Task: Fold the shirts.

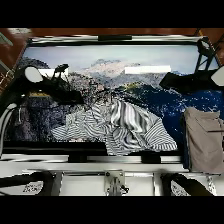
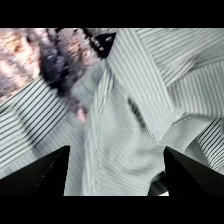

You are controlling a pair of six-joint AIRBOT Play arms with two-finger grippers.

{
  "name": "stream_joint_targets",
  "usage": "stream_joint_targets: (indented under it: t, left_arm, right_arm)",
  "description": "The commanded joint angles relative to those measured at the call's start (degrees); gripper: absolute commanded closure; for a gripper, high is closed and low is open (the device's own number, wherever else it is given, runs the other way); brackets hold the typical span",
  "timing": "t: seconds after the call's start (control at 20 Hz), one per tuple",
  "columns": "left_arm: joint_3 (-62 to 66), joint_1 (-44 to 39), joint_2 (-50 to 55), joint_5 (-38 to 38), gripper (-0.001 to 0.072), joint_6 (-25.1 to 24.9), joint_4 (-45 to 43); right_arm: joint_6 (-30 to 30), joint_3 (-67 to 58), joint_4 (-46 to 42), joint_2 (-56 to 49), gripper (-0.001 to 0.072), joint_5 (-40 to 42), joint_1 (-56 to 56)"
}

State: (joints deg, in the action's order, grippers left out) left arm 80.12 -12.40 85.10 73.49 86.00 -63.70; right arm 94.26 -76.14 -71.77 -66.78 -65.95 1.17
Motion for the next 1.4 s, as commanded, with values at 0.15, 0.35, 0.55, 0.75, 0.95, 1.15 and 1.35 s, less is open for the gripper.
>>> stream_joint_targets:
  t: [0.15, 0.35, 0.55, 0.75, 0.95, 1.15, 1.35]
  left_arm:
    - [5.7, -1.9, 18.3, 0.5, -0.0013, -6.7, 12.7]
    - [5.7, -3.9, 20.5, -2.5, -0.0013, -6.7, 12.7]
    - [5.7, -4.0, 22.0, -2.4, 0.0200, -8.4, 12.7]
    - [6.9, -3.7, 20.0, 1.5, 0.0595, -14.0, 12.4]
    - [7.3, -3.7, 13.4, 2.6, 0.0656, -15.9, 9.9]
    - [7.3, -3.8, 8.1, 3.9, 0.0656, -15.9, 9.6]
    - [7.3, -3.7, 5.9, 3.9, 0.0656, -16.3, 9.2]
  right_arm:
    - [-1.6, -1.7, 6.6, -7.6, 0.0057, -0.2, 0.5]
    - [-3.3, -1.7, 7.7, -10.8, 0.0057, -2.6, 3.5]
    - [-3.4, -1.7, 7.8, -14.3, 0.0056, -0.3, 10.3]
    - [-3.3, -1.8, 10.1, -16.0, 0.0056, 5.1, 14.9]
    - [-1.7, -2.3, 13.4, -20.0, 0.0056, 12.3, 15.4]
    - [-2.1, -10.9, 17.6, -30.1, 0.0056, 10.1, 15.5]
    - [-1.4, -21.8, 20.7, -38.3, 0.0056, -2.7, 15.5]
